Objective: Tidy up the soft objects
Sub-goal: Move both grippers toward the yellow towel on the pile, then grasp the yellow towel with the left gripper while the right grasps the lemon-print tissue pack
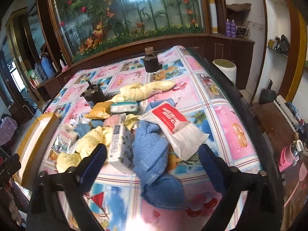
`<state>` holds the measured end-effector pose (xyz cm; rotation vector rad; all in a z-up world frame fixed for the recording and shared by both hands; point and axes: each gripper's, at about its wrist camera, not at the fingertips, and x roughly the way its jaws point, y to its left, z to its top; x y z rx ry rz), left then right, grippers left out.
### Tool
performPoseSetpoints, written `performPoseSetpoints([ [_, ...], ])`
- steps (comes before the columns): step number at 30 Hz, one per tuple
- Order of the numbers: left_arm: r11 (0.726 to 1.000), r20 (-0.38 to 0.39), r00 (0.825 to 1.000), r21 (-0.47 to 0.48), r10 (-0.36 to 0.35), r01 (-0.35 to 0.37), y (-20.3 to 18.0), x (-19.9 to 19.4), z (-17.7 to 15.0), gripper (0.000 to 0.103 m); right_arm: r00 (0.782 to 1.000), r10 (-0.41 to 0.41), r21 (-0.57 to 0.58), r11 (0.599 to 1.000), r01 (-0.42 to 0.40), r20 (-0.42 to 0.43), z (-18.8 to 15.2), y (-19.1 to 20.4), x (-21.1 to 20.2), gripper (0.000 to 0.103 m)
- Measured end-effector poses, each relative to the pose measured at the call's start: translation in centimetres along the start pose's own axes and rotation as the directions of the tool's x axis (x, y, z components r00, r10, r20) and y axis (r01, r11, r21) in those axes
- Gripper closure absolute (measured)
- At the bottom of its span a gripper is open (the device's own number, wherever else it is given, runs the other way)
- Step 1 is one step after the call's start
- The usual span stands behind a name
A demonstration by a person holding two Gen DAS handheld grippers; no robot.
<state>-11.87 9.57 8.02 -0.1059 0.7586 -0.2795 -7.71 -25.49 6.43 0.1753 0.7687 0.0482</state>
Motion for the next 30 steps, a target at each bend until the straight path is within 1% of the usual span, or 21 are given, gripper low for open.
performPoseSetpoints([
  [1,1.0,-0.009,1.0,0.0,-0.014,0.014,-0.2,0.3,0.0,0.013,1.0,0.003,-0.004,1.0,-0.003,-0.005,0.1,-0.1,0.1,0.021],
  [3,0.999,-0.018,0.999,0.009,-0.045,0.045,-0.6,0.9,0.1,0.013,0.999,0.031,-0.007,0.999,-0.031,-0.019,0.1,-0.1,0.0,0.026],
  [5,0.997,-0.025,0.997,0.027,-0.075,0.076,-1.4,1.5,0.4,0.013,0.996,0.085,-0.014,0.996,-0.086,-0.039,0.3,0.6,0.4,0.026],
  [9,0.991,-0.049,0.994,0.081,-0.1,0.104,-3.3,2.8,1.0,0.013,0.978,0.175,-0.081,0.979,-0.185,-0.116,0.7,4.2,2.4,0.027],
  [11,0.987,-0.05,0.993,0.118,-0.106,0.111,-4.1,2.9,1.0,0.02,0.971,0.182,-0.128,0.971,-0.202,-0.153,0.8,6.0,3.5,0.036],
  [12,0.983,-0.057,0.991,0.138,-0.118,0.124,-4.5,3.0,1.0,0.028,0.972,0.16,-0.161,0.969,-0.188,-0.171,0.8,7.0,4.2,0.044],
  [13,0.978,-0.069,0.989,0.152,-0.131,0.14,-4.8,3.2,1.1,0.031,0.974,0.135,-0.182,0.969,-0.168,-0.18,0.8,7.4,4.9,0.047],
  [15,0.975,-0.073,0.989,0.173,-0.131,0.141,-5.4,3.7,1.4,0.031,0.973,0.103,-0.187,0.972,-0.143,-0.205,0.7,7.6,6.3,0.051],
  [16,0.972,-0.077,0.988,0.186,-0.133,0.145,-5.6,4.0,1.5,0.031,0.971,0.107,-0.172,0.974,-0.145,-0.214,0.7,7.3,6.7,0.058],
  [17,0.967,-0.089,0.986,0.202,-0.139,0.155,-6.0,4.5,1.7,0.031,0.966,0.125,-0.15,0.976,-0.161,-0.225,0.8,7.0,7.1,0.065],
  [18,0.962,-0.107,0.984,0.218,-0.145,0.166,-6.4,5.2,1.8,0.031,0.961,0.149,-0.121,0.976,-0.181,-0.235,0.8,6.6,7.2,0.079],
  [20,0.948,-0.139,0.979,0.263,-0.149,0.181,-7.6,6.6,2.0,0.031,0.957,0.187,-0.082,0.974,-0.209,-0.223,0.8,5.9,6.8,0.085],
  [22,0.937,-0.157,0.977,0.295,-0.143,0.185,-8.6,8.0,2.2,0.031,0.957,0.206,-0.056,0.973,-0.222,-0.206,0.8,5.2,6.1,0.094],
  [26,0.93,-0.201,0.969,0.307,-0.145,0.203,-9.9,11.2,3.0,0.031,0.955,0.217,-0.049,0.972,-0.231,-0.201,0.7,4.8,5.6,0.094],
  [29,0.923,-0.228,0.969,0.341,-0.1,0.175,-11.1,13.2,3.1,0.031,0.943,0.241,-0.039,0.966,-0.256,-0.228,0.2,4.5,6.2,0.092],
  [30,0.92,-0.249,0.964,0.347,-0.094,0.18,-11.4,13.8,3.0,0.031,0.938,0.253,-0.027,0.963,-0.267,-0.238,0.1,4.3,6.3,0.092],
])
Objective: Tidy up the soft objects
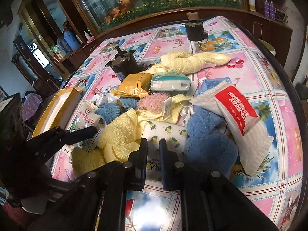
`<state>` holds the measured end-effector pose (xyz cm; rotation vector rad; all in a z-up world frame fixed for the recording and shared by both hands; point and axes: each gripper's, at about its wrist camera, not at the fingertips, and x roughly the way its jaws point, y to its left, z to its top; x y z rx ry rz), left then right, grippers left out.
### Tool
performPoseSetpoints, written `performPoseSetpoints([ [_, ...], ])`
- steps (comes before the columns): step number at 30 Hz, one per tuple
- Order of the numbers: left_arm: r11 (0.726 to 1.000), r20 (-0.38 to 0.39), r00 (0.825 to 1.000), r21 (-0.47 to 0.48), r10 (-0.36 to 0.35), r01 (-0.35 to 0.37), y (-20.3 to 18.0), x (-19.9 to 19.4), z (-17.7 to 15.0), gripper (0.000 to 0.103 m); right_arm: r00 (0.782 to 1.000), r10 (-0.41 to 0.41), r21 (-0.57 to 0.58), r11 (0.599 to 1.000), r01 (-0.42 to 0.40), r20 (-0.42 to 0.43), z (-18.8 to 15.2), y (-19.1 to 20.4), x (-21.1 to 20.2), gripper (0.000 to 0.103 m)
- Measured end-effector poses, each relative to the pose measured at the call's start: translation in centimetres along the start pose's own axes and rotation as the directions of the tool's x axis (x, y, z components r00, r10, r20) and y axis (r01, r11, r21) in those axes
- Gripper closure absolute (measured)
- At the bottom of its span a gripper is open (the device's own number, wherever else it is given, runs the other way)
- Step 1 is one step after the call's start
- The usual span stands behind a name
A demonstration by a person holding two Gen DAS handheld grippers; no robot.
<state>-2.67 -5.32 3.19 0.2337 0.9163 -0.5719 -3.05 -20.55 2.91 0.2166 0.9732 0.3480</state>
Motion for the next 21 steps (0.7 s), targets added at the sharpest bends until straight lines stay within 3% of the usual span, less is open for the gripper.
performPoseSetpoints([
  [1,1.0,-0.027,1.0,0.006,-0.002,0.002,-0.2,0.5,0.0,0.048,1.0,0.018,0.009,1.0,-0.018,-0.004,-0.1,-0.1,0.0,0.091],
  [3,1.0,-0.028,1.0,0.008,-0.008,0.008,-0.2,0.3,-0.2,0.053,1.0,0.02,0.014,1.0,-0.02,-0.006,-0.1,-0.3,0.0,0.088],
  [5,0.999,-0.023,0.999,-0.032,-0.035,0.034,0.5,-0.7,-0.4,0.059,1.0,-0.008,-0.008,1.0,0.008,-0.01,0.0,-0.1,0.1,0.077],
  [7,0.997,0.004,0.999,-0.064,-0.043,0.043,1.2,-2.0,-0.8,0.06,0.999,-0.036,-0.03,0.999,0.035,-0.021,0.2,0.1,0.5,0.057],
  [9,0.994,0.024,0.998,-0.097,-0.054,0.056,1.9,-3.3,-1.4,0.06,0.998,-0.046,-0.043,0.998,0.044,-0.034,0.2,0.4,0.9,0.049],
  [13,0.981,0.085,0.993,-0.17,-0.077,0.09,3.1,-6.5,-3.1,0.06,0.99,-0.104,-0.072,0.993,0.097,-0.094,0.3,1.4,2.6,0.049],
  [15,0.976,0.116,0.99,-0.194,-0.082,0.104,3.6,-7.9,-3.8,0.059,0.986,-0.136,-0.105,0.987,0.125,-0.099,0.1,2.1,3.2,0.042],
  [18,0.966,0.151,0.984,-0.227,-0.092,0.125,4.3,-9.3,-4.6,0.059,0.97,-0.214,-0.179,0.965,0.193,-0.111,-0.6,3.1,4.1,0.041],
  [21,0.959,0.164,0.982,-0.25,-0.095,0.135,5.0,-10.0,-5.4,0.059,0.967,-0.239,-0.219,0.952,0.215,-0.091,-1.4,3.5,3.9,0.045],
])
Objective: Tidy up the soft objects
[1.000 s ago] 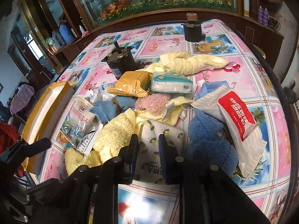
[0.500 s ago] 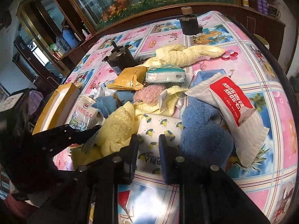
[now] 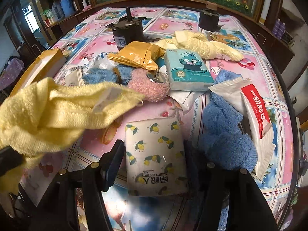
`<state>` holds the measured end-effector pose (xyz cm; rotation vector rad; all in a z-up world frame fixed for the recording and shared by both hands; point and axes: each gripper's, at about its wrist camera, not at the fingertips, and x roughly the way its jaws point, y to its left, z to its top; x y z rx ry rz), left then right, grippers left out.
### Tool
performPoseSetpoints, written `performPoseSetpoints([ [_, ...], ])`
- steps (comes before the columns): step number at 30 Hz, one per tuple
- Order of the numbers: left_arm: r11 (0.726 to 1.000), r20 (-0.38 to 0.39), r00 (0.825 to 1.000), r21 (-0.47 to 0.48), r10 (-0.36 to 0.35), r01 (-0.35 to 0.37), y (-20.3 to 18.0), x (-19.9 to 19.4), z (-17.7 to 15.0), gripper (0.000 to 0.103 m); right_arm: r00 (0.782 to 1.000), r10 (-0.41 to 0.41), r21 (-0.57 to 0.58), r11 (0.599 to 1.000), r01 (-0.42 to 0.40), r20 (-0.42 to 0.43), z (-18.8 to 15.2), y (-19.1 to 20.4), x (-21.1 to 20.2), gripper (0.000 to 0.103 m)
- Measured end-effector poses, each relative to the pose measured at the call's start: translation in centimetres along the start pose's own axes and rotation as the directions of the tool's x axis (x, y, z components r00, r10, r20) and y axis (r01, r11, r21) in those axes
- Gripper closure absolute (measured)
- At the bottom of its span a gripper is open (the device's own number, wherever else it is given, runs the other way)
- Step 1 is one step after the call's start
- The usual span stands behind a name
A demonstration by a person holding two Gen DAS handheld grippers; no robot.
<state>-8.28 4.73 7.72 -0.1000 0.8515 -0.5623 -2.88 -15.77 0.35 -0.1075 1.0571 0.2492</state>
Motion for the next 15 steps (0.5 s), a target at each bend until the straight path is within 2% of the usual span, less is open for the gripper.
performPoseSetpoints([
  [1,1.0,0.006,1.0,-0.012,-0.001,0.001,0.3,-0.3,-0.2,0.059,1.0,0.008,-0.001,1.0,-0.008,0.002,-0.2,0.0,-0.2,0.051],
  [6,0.995,0.091,0.995,-0.096,-0.028,0.036,2.0,-3.7,-0.7,0.059,0.998,0.045,0.01,0.999,-0.045,0.048,-1.4,0.1,-2.9,0.052],
  [10,0.992,0.167,0.986,-0.123,0.005,0.016,3.3,-7.7,-0.3,0.059,0.991,0.083,0.014,0.996,-0.085,0.108,-1.4,0.7,-6.0,0.052],
  [13,0.99,0.207,0.978,-0.141,0.035,-0.005,4.6,-10.5,0.3,0.059,0.977,0.167,0.016,0.985,-0.17,0.133,-0.6,1.7,-7.6,0.052],
  [15,0.988,0.223,0.973,-0.151,0.062,-0.029,5.9,-12.1,0.8,0.059,0.96,0.241,0.01,0.969,-0.245,0.141,0.5,3.0,-8.2,0.052],
])
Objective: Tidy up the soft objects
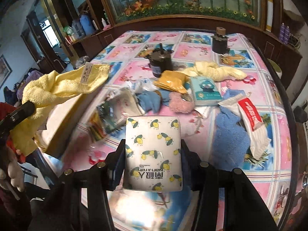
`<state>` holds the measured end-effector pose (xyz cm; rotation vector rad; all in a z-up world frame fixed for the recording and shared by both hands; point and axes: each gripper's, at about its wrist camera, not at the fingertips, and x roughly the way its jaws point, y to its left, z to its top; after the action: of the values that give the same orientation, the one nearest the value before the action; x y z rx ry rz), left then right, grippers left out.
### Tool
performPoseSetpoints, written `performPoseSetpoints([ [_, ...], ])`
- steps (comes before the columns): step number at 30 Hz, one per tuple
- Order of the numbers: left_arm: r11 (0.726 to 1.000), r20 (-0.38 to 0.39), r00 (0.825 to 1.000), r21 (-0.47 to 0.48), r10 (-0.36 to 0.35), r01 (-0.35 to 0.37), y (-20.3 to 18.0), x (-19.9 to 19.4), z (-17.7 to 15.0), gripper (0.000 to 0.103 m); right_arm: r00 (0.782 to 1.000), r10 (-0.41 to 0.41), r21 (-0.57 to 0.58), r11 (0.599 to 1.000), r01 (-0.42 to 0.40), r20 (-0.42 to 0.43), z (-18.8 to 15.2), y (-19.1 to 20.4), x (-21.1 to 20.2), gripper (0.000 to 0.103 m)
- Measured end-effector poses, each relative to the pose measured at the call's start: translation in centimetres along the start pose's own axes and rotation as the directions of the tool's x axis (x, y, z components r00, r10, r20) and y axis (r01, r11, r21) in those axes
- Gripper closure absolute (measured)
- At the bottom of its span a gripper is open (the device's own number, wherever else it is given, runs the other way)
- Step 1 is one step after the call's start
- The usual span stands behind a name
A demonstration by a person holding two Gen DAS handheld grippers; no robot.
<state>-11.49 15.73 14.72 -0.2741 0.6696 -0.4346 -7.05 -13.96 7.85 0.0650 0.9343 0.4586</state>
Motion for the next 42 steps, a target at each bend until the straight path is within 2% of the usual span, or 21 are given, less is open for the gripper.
performPoseSetpoints([
  [2,0.999,0.01,0.999,-0.011,0.045,-0.045,1.7,-0.8,1.5,0.059,0.996,0.089,0.013,0.996,-0.089,-0.008,1.5,1.5,0.5,0.052],
  [6,0.992,0.009,0.994,-0.065,0.106,-0.106,6.2,-0.3,4.1,0.059,0.964,0.266,0.06,0.962,-0.265,-0.016,5.2,5.0,3.2,0.052],
  [9,0.983,-0.019,0.994,-0.144,0.109,-0.11,9.9,1.4,4.8,0.059,0.949,0.315,0.084,0.946,-0.312,-0.03,7.8,7.4,6.7,0.052],
  [11,0.976,-0.029,0.989,-0.162,0.146,-0.149,11.7,2.4,4.7,0.059,0.939,0.34,0.109,0.937,-0.333,-0.046,9.2,8.4,8.9,0.052],
  [14,0.965,-0.056,0.985,-0.199,0.161,-0.169,13.8,3.5,4.1,0.059,0.944,0.322,0.106,0.944,-0.314,-0.068,9.7,10.0,11.3,0.052],
  [17,0.97,-0.047,0.987,-0.183,0.152,-0.158,13.0,3.1,3.3,0.059,0.947,0.312,0.105,0.947,-0.304,-0.071,8.9,10.0,11.4,0.052],
  [20,0.985,0.054,0.984,-0.043,0.17,-0.168,9.0,1.0,2.1,0.059,0.955,0.295,0.091,0.952,-0.291,-0.032,7.6,8.4,9.6,0.052],
  [22,0.965,0.15,0.962,0.091,0.23,-0.245,4.5,-0.7,0.6,0.059,0.962,0.275,0.11,0.956,-0.272,-0.006,6.6,6.4,8.3,0.052],
  [23,0.948,0.195,0.95,0.155,0.246,-0.277,2.5,-1.1,-0.2,0.058,0.967,0.254,0.126,0.959,-0.253,0.003,6.0,5.1,7.8,0.052],
  [24,0.919,0.251,0.933,0.233,0.259,-0.317,0.0,-1.6,-1.3,0.057,0.972,0.234,0.143,0.962,-0.233,0.009,5.6,4.0,7.5,0.052],
  [25,0.87,0.318,0.904,0.311,0.285,-0.383,-2.8,-1.8,-2.7,0.055,0.977,0.213,0.163,0.964,-0.212,0.011,5.1,2.9,7.3,0.052],
  [27,0.734,0.459,0.821,0.417,0.338,-0.536,-7.4,-1.1,-5.9,0.05,0.984,0.177,0.209,0.962,-0.175,0.009,4.2,0.4,7.1,0.052],
  [28,0.643,0.537,0.777,0.475,0.329,-0.601,-9.6,-0.2,-8.3,0.043,0.987,0.159,0.237,0.959,-0.157,0.009,3.6,-0.9,7.0,0.051],
  [29,0.568,0.589,0.745,0.513,0.313,-0.644,-10.9,0.6,-10.2,0.038,0.989,0.145,0.259,0.955,-0.143,0.011,3.1,-1.9,6.9,0.051],
  [30,0.471,0.643,0.706,0.545,0.296,-0.694,-12.2,1.7,-12.4,0.031,0.992,0.129,0.289,0.949,-0.127,0.01,2.4,-3.1,6.7,0.051],
  [31,0.374,0.689,0.673,0.57,0.268,-0.732,-13.1,2.7,-14.6,0.032,0.993,0.119,0.311,0.943,-0.116,0.009,1.9,-4.0,6.5,0.051],
  [32,0.318,0.703,0.671,0.596,0.236,-0.737,-13.6,3.5,-16.3,0.032,0.995,0.104,0.333,0.938,-0.101,0.007,1.3,-4.9,6.3,0.051],
  [33,0.292,0.687,0.696,0.636,0.208,-0.715,-13.9,4.1,-17.8,0.032,0.996,0.092,0.345,0.935,-0.088,0.007,0.7,-5.4,6.1,0.051],
  [35,0.304,0.64,0.746,0.685,0.184,-0.662,-14.2,4.4,-19.2,0.032,0.997,0.075,0.363,0.929,-0.072,0.006,-0.1,-6.4,5.7,0.051],
  [37,0.329,0.608,0.777,0.709,0.164,-0.624,-14.4,4.2,-20.0,0.032,0.998,0.07,0.371,0.926,-0.068,0.008,-0.9,-7.0,5.4,0.051],
  [42,0.374,0.577,0.801,0.715,0.16,-0.59,-15.0,3.3,-20.0,0.032,0.999,0.045,0.337,0.941,-0.039,-0.012,-1.6,-6.9,5.4,0.05],
])
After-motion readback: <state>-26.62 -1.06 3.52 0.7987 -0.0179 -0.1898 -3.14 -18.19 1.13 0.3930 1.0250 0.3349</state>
